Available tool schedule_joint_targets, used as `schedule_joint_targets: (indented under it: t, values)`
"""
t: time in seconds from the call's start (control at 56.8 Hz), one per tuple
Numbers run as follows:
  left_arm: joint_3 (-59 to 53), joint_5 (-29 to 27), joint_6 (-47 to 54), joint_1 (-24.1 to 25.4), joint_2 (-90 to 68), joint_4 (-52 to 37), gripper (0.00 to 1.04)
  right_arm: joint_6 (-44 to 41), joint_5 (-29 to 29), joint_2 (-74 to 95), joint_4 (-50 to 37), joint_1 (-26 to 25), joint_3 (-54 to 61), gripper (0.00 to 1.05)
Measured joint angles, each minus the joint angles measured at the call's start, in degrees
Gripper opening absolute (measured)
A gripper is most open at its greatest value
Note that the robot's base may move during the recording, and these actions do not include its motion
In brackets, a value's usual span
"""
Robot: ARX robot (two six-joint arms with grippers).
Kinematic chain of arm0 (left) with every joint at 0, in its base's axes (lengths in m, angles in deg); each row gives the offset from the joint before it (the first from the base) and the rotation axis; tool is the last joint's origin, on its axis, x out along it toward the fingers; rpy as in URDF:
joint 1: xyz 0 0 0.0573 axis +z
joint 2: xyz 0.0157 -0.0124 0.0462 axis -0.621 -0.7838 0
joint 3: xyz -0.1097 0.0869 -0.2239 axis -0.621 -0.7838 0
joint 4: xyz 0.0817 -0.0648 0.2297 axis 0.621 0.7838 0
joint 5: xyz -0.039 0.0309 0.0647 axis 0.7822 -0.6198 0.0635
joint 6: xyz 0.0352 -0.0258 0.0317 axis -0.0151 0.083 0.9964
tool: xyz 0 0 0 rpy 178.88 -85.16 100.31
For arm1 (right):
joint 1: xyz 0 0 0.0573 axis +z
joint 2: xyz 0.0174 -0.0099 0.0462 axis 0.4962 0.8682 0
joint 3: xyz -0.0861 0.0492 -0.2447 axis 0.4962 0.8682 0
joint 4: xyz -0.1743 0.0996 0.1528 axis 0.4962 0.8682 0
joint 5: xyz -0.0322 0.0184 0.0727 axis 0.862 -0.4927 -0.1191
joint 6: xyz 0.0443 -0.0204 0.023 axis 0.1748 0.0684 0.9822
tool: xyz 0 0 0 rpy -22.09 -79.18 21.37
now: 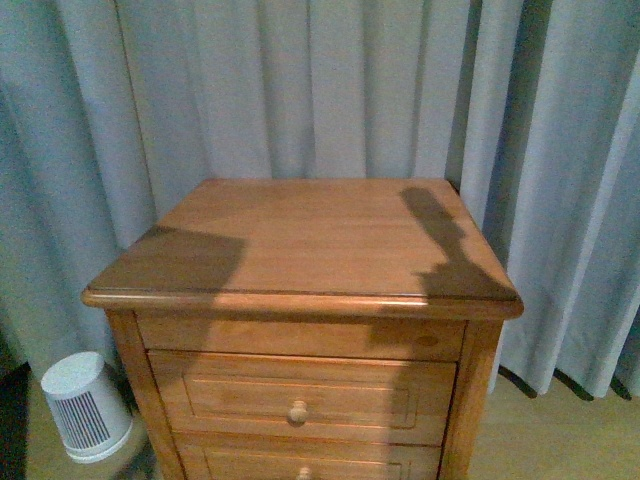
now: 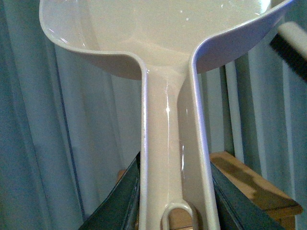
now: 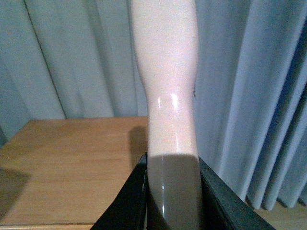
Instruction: Clean up trash
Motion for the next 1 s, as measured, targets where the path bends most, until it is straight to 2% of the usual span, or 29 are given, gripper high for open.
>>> schedule_joint_targets:
  t: [0.176, 0.352, 1.003]
  values:
    - [0.0, 0.0, 0.0, 0.0, 0.0, 0.0, 0.28, -2.5, 4.9, -12.6, 1.6, 1.5, 5.8, 0.21]
    - [0.0, 0.0, 0.0, 0.0, 0.0, 0.0, 0.28, -7.2, 10.7, -20.2, -1.8, 4.6, 10.6, 0.21]
    - [0.0, -0.1, 0.0, -0.1, 0.1, 0.0, 0.28, -9.5, 11.2, -22.8, -1.4, 5.8, 12.5, 0.21]
